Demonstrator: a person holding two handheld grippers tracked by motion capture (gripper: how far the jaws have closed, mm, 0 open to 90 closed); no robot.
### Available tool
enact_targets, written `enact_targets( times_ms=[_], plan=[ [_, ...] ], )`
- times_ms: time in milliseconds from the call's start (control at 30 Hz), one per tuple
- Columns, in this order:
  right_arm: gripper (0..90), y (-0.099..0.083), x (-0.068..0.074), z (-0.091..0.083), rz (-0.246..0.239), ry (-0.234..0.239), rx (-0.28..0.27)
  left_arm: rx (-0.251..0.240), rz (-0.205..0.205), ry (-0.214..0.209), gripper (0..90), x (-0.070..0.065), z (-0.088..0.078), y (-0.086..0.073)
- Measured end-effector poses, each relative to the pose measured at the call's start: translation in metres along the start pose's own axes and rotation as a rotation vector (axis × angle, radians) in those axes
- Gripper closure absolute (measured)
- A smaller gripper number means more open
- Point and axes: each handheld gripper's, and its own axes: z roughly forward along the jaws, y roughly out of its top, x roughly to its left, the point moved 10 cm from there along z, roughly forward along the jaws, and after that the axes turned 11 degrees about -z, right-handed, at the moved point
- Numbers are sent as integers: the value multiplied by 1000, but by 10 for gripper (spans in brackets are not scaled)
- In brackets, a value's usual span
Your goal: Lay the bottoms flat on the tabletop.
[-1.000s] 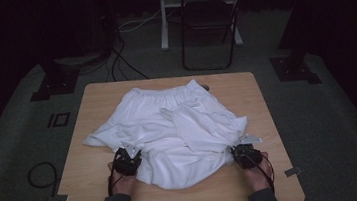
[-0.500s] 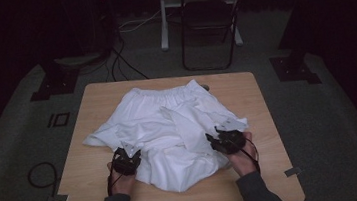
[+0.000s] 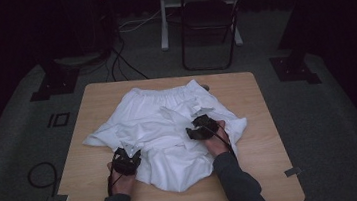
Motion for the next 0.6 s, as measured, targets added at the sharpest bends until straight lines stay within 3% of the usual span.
enact_targets(
  times_ms=[33, 100, 133, 200, 367, 533, 600],
  plan=[
    [457, -2, 2, 6, 5, 22, 21, 0, 0, 0, 819, 0, 0, 0],
    [662, -11, 2, 10, 7, 17, 72, 0, -2, -1, 819, 0, 0, 0],
    [753, -13, 1, 8, 4, 16, 77, 0, 0, 0, 819, 0, 0, 0],
    [846, -17, -2, 1, 3, -15, 82, -1, 1, 2, 819, 0, 0, 0],
    [878, -31, -6, -19, -10, -62, 79, -2, -3, 3, 820, 0, 0, 0],
    [881, -56, -12, -39, -2, -94, 88, 0, -11, 0, 819, 0, 0, 0],
    [882, -76, -19, -56, 26, -105, 89, -1, -7, 2, 819, 0, 0, 0]
  ],
)
